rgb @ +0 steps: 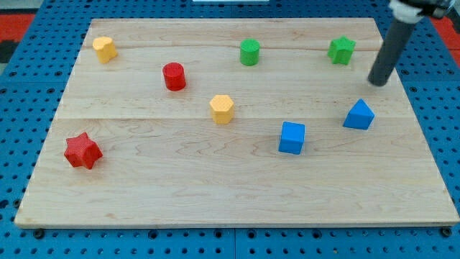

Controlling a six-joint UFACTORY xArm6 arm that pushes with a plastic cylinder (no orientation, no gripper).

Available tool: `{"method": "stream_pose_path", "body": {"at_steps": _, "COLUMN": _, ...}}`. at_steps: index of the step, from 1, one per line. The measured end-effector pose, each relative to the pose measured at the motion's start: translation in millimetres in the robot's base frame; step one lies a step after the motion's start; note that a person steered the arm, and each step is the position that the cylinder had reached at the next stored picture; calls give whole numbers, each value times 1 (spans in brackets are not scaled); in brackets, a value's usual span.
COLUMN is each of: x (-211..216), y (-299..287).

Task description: Move the yellow heart to the top of the yellow hexagon

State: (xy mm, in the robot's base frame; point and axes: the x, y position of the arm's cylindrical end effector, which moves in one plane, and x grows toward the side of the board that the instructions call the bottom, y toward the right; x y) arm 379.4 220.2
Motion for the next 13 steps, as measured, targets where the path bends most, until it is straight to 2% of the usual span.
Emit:
{"method": "stream_pose_path", "body": {"at_steps": 2, "x": -58, "y": -216}}
{"method": "stream_pose_path", "body": {"at_steps": 3, "x": -117, "y": -293}}
{"method": "stream_pose_path", "body": {"at_steps": 4, "x": -136, "y": -411}}
{"method": "stream_pose_path", "body": {"at_steps": 5, "x": -134, "y": -504}}
{"method": "stream_pose_path", "body": {"at_steps": 6, "x": -123, "y": -507}}
{"method": "stream_pose_path", "body": {"at_steps": 7, "x": -101, "y": -436}}
{"method": "stream_pose_path", "body": {"at_steps": 9, "x": -53, "y": -404}}
{"method": "stream_pose_path", "body": {"at_steps": 11, "x": 35, "y": -318}}
{"method": "stream_pose_path", "body": {"at_steps": 12, "x": 92, "y": -342}}
{"method": "stream_pose_path", "body": {"at_steps": 13, "x": 111, "y": -300}}
